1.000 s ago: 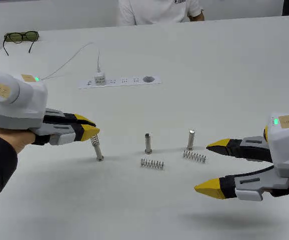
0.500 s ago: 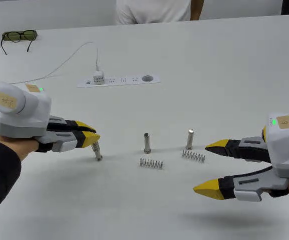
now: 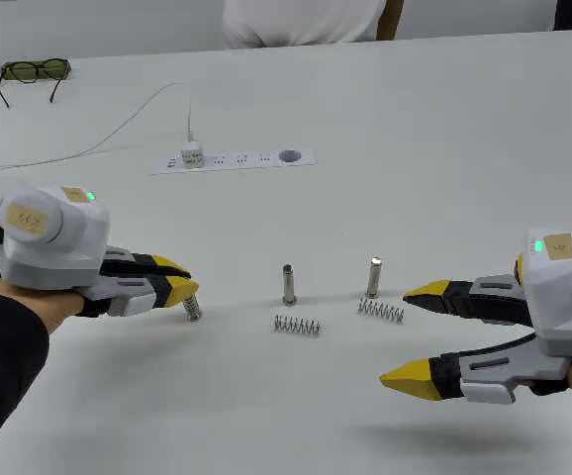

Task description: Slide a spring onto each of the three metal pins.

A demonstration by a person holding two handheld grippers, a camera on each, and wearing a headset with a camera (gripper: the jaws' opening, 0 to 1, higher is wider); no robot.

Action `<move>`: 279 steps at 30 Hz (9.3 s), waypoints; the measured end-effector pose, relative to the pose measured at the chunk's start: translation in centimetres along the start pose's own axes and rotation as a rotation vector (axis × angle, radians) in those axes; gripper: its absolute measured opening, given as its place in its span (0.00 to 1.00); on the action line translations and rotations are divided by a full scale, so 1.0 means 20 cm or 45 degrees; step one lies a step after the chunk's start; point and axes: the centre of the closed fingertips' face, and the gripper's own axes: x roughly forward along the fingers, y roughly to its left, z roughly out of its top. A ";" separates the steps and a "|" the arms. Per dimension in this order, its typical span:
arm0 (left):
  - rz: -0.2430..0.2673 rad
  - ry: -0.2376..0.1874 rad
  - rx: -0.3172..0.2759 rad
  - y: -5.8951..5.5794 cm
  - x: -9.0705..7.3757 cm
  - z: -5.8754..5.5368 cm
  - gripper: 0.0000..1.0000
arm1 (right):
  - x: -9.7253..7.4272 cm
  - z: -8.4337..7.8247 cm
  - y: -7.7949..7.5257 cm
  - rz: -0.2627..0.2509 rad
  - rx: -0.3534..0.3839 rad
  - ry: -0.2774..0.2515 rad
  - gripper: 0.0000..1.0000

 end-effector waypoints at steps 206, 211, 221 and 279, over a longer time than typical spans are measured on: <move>-0.588 -0.477 -0.047 -0.90 0.04 0.75 0.10 | -0.03 0.40 0.11 0.086 0.028 -0.377 0.12; -0.572 -0.463 -0.022 -0.90 0.03 0.74 0.10 | -0.04 0.39 0.11 0.078 0.022 -0.366 0.12; -0.543 -0.434 0.004 -0.87 0.02 0.70 0.10 | -0.03 0.38 0.10 0.073 0.026 -0.339 0.13; -0.185 -0.133 0.091 -0.32 0.23 0.50 0.10 | -0.09 0.15 -0.13 -0.151 0.054 -0.170 0.72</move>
